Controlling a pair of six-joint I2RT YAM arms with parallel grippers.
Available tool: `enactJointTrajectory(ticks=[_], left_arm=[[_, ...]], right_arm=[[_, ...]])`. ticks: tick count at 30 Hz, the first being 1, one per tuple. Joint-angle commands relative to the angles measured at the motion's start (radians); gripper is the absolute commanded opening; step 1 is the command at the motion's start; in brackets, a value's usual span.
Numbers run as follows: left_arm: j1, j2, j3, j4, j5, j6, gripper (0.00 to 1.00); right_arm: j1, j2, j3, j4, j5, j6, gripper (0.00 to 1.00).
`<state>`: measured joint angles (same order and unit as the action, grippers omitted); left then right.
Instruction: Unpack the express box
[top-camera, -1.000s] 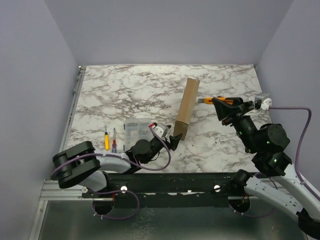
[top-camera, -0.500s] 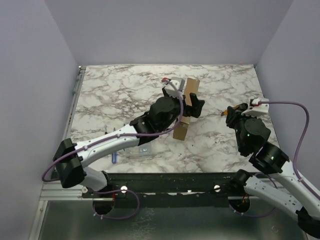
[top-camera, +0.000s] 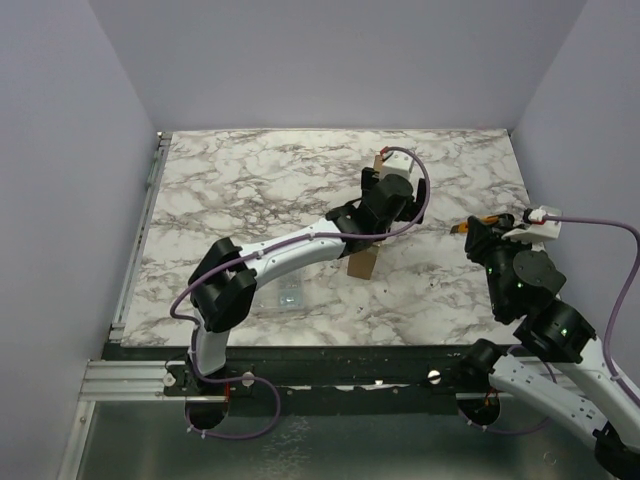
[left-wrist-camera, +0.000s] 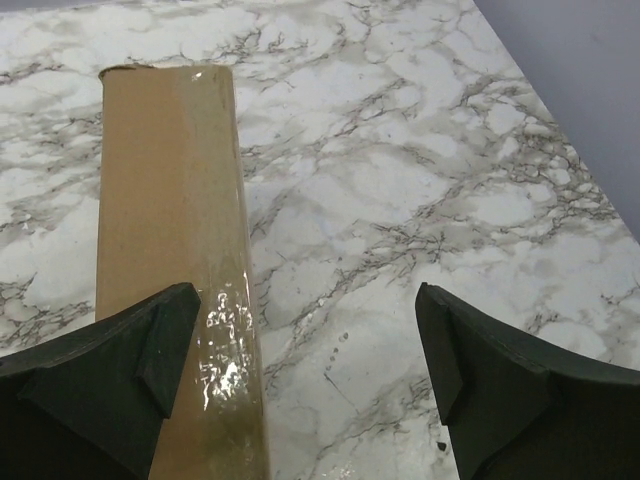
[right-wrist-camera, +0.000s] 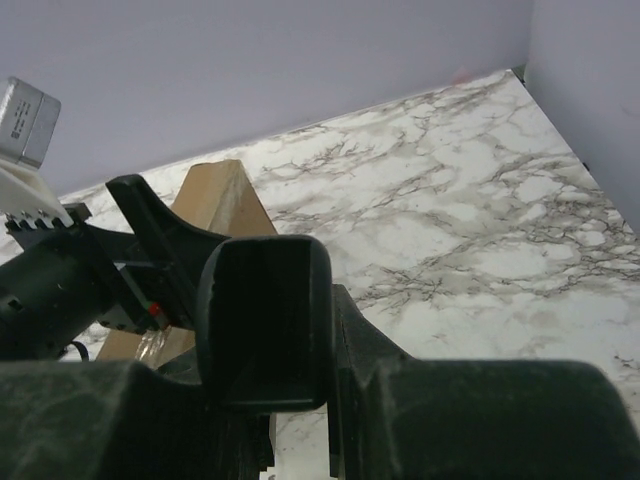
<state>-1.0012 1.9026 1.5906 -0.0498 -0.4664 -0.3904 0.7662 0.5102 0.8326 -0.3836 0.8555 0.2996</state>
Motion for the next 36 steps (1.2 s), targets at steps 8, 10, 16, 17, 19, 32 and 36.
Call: enactJointTrajectory(ticks=[8,10,16,17,19,32,36], left_arm=[[0.01,0.125,0.149,-0.078,-0.09,0.089,0.99],[0.01,0.133,0.158,-0.084,-0.114,0.096,0.99],[0.012,0.121,0.194,-0.097,-0.126,0.176,0.99],[0.012,0.113,0.193,-0.099,-0.131,0.187,0.99],[0.012,0.101,0.193,-0.099,-0.147,0.203,0.99],[0.057,0.157,0.232,-0.14,-0.174,0.16,0.99],[0.062,0.194,0.245,-0.154,-0.158,0.162,0.99]], right_arm=[[-0.001,-0.022,-0.023,-0.02,0.017,-0.001,0.01],[-0.002,-0.022,-0.025,-0.017,0.019,-0.005,0.01],[-0.002,-0.015,-0.028,-0.004,0.013,-0.014,0.01],[-0.002,-0.014,-0.03,-0.001,0.01,-0.014,0.0],[-0.002,-0.01,-0.034,0.006,0.008,-0.016,0.01],[-0.002,-0.009,-0.036,0.01,-0.001,-0.02,0.01],[-0.002,-0.012,-0.036,0.005,0.0,-0.016,0.01]])
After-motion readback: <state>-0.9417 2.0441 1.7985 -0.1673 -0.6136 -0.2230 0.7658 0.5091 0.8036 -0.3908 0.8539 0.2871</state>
